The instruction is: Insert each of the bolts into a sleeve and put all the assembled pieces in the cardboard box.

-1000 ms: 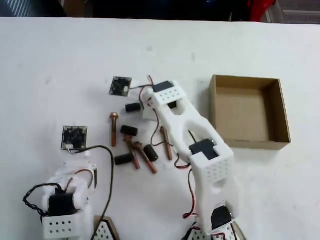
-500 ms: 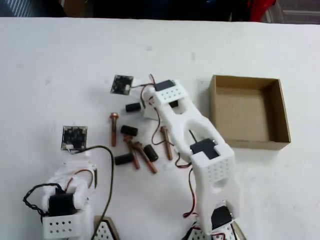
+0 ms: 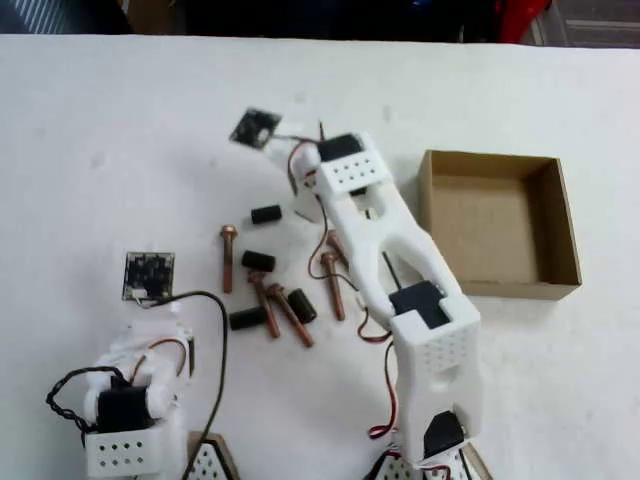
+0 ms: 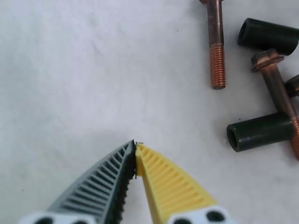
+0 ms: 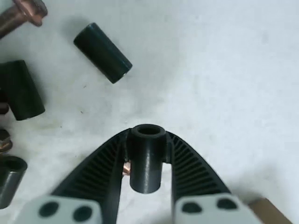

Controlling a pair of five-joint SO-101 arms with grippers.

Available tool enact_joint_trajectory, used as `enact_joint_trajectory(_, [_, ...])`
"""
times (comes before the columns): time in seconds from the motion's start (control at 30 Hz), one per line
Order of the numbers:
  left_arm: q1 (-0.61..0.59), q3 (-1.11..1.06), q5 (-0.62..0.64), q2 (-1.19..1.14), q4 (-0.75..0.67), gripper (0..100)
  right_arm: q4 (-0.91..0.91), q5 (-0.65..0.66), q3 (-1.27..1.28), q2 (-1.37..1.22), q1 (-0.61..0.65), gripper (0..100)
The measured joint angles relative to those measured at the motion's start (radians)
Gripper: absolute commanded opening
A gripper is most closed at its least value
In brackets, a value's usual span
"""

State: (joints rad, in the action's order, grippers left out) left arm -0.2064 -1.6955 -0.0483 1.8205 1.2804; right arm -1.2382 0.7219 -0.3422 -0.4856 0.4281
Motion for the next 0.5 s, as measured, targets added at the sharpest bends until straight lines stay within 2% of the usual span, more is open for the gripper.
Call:
enact_joint_trajectory(0.23, [0.0, 0.0, 0.0, 0.0, 0.0, 2, -0.275, -0.13, -0.244, 0.002, 0.0, 1.6])
enact_joint_trajectory(0.37, [0.0, 0.0, 0.0, 0.0, 0.0, 2, -0.434, -0.147, -0.381, 0.031, 0.0, 1.6])
enact_joint_trajectory(0.5, [0.0, 0.0, 0.0, 0.0, 0.0, 2, -0.48, -0.147, -0.445, 0.103, 0.0, 1.6])
